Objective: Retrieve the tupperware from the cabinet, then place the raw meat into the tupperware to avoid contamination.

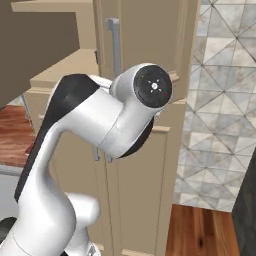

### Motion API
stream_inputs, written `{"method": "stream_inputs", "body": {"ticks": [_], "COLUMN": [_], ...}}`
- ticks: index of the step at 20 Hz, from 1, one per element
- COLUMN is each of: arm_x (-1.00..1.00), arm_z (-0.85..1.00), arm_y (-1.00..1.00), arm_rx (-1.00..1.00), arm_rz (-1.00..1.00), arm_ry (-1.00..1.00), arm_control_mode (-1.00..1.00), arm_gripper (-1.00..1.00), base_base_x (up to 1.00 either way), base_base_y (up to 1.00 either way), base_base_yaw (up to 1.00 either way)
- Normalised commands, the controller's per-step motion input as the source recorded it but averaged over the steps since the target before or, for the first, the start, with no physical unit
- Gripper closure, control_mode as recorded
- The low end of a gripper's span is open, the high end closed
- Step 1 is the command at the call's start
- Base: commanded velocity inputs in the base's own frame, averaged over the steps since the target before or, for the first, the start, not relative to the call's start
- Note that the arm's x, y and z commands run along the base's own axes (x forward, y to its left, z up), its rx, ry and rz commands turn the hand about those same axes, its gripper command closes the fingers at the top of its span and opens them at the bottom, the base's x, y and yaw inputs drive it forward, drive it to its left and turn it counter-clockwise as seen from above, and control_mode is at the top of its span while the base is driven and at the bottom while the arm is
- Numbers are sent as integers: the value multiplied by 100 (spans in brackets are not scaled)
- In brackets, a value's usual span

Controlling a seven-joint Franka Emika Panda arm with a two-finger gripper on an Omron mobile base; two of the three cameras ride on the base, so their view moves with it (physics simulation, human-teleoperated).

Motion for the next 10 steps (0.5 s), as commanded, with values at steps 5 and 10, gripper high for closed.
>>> {"method": "stream_inputs", "body": {"ticks": [5,10], "arm_x": [-47,-31], "arm_z": [0,0], "arm_y": [-62,-34], "arm_rx": [12,9], "arm_rz": [9,8], "arm_ry": [0,0], "arm_control_mode": [-100,-100], "arm_gripper": [100,-100], "base_base_x": [0,0], "base_base_y": [0,0], "base_base_yaw": [0,0]}}
